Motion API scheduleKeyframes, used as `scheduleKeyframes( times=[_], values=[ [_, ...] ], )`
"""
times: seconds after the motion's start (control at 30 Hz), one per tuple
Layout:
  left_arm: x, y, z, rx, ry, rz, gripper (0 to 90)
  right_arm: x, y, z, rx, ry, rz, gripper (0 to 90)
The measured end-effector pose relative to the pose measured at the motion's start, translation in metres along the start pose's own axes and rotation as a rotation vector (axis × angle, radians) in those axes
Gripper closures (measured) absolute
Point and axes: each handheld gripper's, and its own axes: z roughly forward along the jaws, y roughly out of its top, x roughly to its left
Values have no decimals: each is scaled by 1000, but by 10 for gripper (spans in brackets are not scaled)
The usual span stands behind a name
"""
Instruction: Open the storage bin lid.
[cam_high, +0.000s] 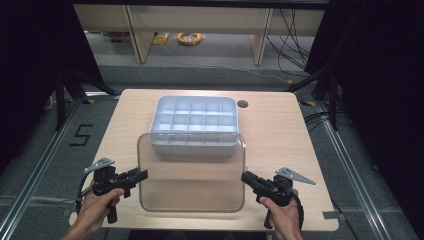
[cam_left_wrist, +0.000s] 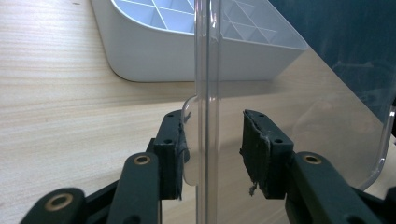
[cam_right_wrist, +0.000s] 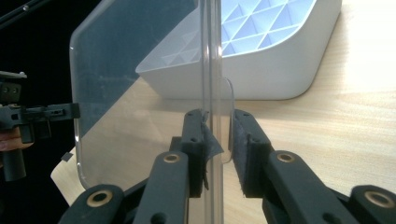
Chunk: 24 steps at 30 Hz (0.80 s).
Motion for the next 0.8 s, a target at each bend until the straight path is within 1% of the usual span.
scheduleKeyframes(
  times=[0.03, 0.07, 0.1, 0.13, 0.17, 0.2, 0.23, 0.27, 0.3, 0.33, 0.37, 0.4, 0.43, 0.47, 0.5, 0.53, 0.57, 0.6, 0.63, 0.67, 0.7, 0.73, 0.77, 0.8],
  values=[
    [-2, -2, 0, -3, -4, 9, 597, 1, 0, -2, 2, -11, -4, 764],
    [-2, -2, 0, -3, -4, 9, 596, 1, 0, -2, 2, -11, -4, 764],
    [-3, -2, -1, 5, 2, 15, 595, 1, 0, -4, -5, -9, -15, 764],
    [-4, -3, 0, -12, -11, 13, 596, 1, -1, -4, -7, -9, -12, 764],
    [-4, -3, -1, 7, -10, 15, 597, 3, -3, -4, -2, -9, 13, 764],
    [-4, -4, 0, 0, -3, 14, 597, 1, -3, -4, 0, -15, -14, 764],
    [-3, -5, 1, 13, -5, 14, 597, 0, -4, -4, 1, -17, -14, 764],
    [-3, -5, 1, 13, -5, 14, 597, 0, -4, -4, 1, -17, -14, 764],
    [-2, -6, 3, 32, 7, 6, 596, -2, -6, -3, 4, -26, -24, 764],
    [0, -7, 6, 27, -4, 2, 596, -1, -7, -3, 18, -14, 1, 764],
    [1, -8, 7, 36, 1, 1, 596, -2, -7, -2, 17, -19, -7, 764],
    [1, -8, 7, 36, 1, 1, 595, -2, -8, -2, 26, -20, 20, 764],
    [4, -10, 12, 38, -6, -13, 595, -6, -10, 0, 25, -35, -5, 764],
    [4, -10, 12, 38, -6, -13, 594, -6, -10, 0, 25, -35, -5, 764],
    [6, -11, 13, 46, -6, -20, 594, -8, -11, 1, 35, -27, 13, 763],
    [7, -11, 13, 53, -13, -32, 595, -9, -13, 2, 34, -35, 12, 763],
    [7, -11, 13, 54, -14, -30, 595, -9, -13, 2, 34, -35, 12, 763],
    [6, -12, 13, 54, -13, -33, 595, -8, -12, 1, 47, -19, 39, 762],
    [7, -12, 13, 56, -14, -27, 596, -11, -14, 3, 41, -31, 17, 760],
    [7, -13, 14, 46, -14, -33, 597, -12, -14, 4, 43, -37, 22, 759],
    [7, -13, 14, 46, -14, -33, 597, -11, -14, 4, 57, -19, 48, 758],
    [8, -14, 15, 61, -19, -36, 597, -12, -16, 5, 61, -35, 50, 756],
    [8, -14, 15, 61, -19, -36, 598, -12, -16, 5, 61, -35, 50, 756],
    [10, -14, 15, 73, -24, -31, 599, -13, -17, 6, 66, -37, 59, 749]
  ],
)
